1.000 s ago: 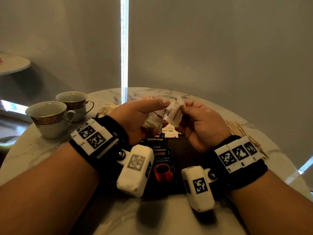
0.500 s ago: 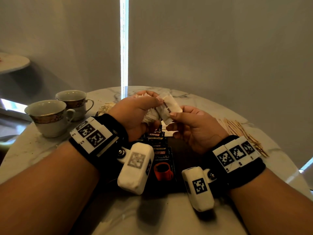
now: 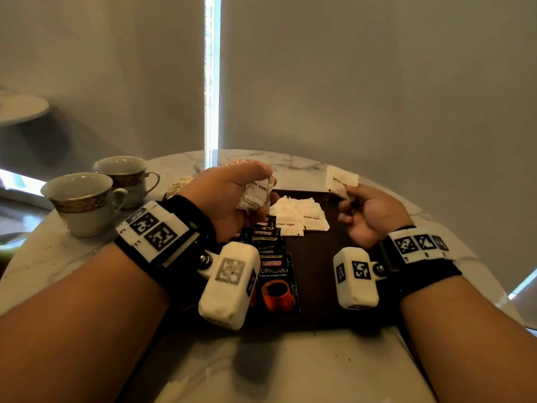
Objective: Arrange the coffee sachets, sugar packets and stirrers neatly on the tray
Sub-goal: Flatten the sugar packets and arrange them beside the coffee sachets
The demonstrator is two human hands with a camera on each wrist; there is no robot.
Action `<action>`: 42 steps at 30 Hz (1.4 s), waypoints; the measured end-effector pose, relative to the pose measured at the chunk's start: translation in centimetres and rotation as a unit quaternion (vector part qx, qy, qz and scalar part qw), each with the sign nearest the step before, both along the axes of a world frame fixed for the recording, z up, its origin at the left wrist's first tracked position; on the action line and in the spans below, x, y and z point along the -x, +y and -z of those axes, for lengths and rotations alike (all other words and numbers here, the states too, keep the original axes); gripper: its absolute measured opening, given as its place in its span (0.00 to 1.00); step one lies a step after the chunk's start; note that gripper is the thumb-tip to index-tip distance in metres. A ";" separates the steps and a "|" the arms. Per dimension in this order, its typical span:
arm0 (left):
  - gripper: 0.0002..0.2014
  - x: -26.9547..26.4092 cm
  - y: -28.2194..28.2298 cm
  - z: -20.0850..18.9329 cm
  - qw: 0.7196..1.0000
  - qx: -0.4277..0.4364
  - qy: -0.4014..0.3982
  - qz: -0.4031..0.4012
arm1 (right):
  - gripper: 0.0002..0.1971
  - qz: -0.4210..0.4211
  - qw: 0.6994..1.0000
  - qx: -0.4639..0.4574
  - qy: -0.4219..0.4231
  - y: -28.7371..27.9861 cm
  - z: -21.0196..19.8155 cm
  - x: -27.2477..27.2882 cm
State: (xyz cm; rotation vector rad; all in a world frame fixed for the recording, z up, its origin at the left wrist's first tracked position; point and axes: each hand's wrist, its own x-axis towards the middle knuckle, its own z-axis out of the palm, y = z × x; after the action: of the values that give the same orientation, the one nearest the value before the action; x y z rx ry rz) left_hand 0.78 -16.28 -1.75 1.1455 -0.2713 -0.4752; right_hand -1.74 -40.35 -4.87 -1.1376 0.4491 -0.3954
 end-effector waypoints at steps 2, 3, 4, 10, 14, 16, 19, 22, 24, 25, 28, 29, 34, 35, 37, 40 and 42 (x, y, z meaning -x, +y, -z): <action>0.04 0.0 0.1 -0.1 1.000 0.005 0.008 0.002 | 0.05 -0.012 0.998 0.004 0.059 -0.7 1.0 -0.5; 0.04 0.0 0.1 -0.1 1.000 0.004 0.011 0.002 | 0.03 -0.026 0.996 0.006 0.081 -0.8 1.3 -0.6; 0.05 -0.1 0.1 -0.1 1.000 0.005 0.013 0.000 | 0.03 -0.040 0.994 0.010 0.101 -0.8 1.5 -0.6; 0.02 -0.2 0.1 -0.2 0.999 0.019 0.021 -0.018 | 0.08 -0.091 0.982 0.040 0.163 -0.3 1.5 -0.1; 0.01 -0.1 0.1 -0.2 0.999 0.030 0.024 -0.019 | 0.09 -0.102 0.978 0.056 0.174 0.3 1.1 0.2; 0.02 -0.1 0.1 -0.3 0.999 0.033 0.023 -0.018 | 0.09 -0.108 0.976 0.063 0.178 0.3 1.0 0.3; 0.03 -0.2 0.2 -0.3 0.999 0.035 0.019 -0.018 | 0.10 -0.119 0.974 0.073 0.180 0.4 0.9 0.4; 0.03 -0.2 0.2 -0.3 0.999 0.037 0.020 -0.020 | 0.14 -0.121 0.973 0.079 0.179 0.4 1.1 0.3; 0.03 -0.2 0.2 -0.3 0.999 0.036 0.020 -0.022 | 0.15 -0.118 0.974 0.080 0.178 0.3 1.3 0.1; 0.03 -0.2 0.2 -0.3 0.999 0.035 0.018 -0.022 | 0.15 -0.117 0.973 0.082 0.180 0.2 1.3 0.0; 0.03 -0.2 0.2 -0.2 0.999 0.033 0.017 -0.026 | 0.16 -0.113 0.972 0.084 0.185 0.2 1.4 -0.1; 0.03 -0.1 0.2 -0.2 0.999 0.033 0.017 -0.027 | 0.16 -0.113 0.972 0.085 0.186 0.2 1.3 -0.1; 0.04 -0.2 0.2 -0.2 0.999 0.033 0.023 -0.020 | 0.16 -0.109 0.970 0.094 0.197 0.3 1.2 0.0; 0.04 -0.2 0.2 -0.1 0.999 0.033 0.025 -0.020 | 0.16 -0.106 0.970 0.096 0.198 0.3 1.3 -0.1; 0.05 -0.2 0.2 -0.1 0.999 0.034 0.027 -0.022 | 0.16 -0.102 0.969 0.104 0.199 0.5 1.2 0.0; 0.06 -0.1 0.2 -0.1 0.999 0.033 0.028 -0.028 | 0.15 -0.101 0.968 0.111 0.199 0.6 1.1 0.2; 0.07 -0.1 0.2 -0.1 0.999 0.028 0.029 -0.035 | 0.15 -0.102 0.966 0.116 0.205 0.6 0.9 0.3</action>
State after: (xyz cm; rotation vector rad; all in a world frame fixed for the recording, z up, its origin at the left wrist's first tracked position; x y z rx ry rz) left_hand 0.83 -16.07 -1.61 1.0809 -0.1930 -0.4346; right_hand -2.04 -39.77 -5.82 -1.4875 0.6504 -0.0264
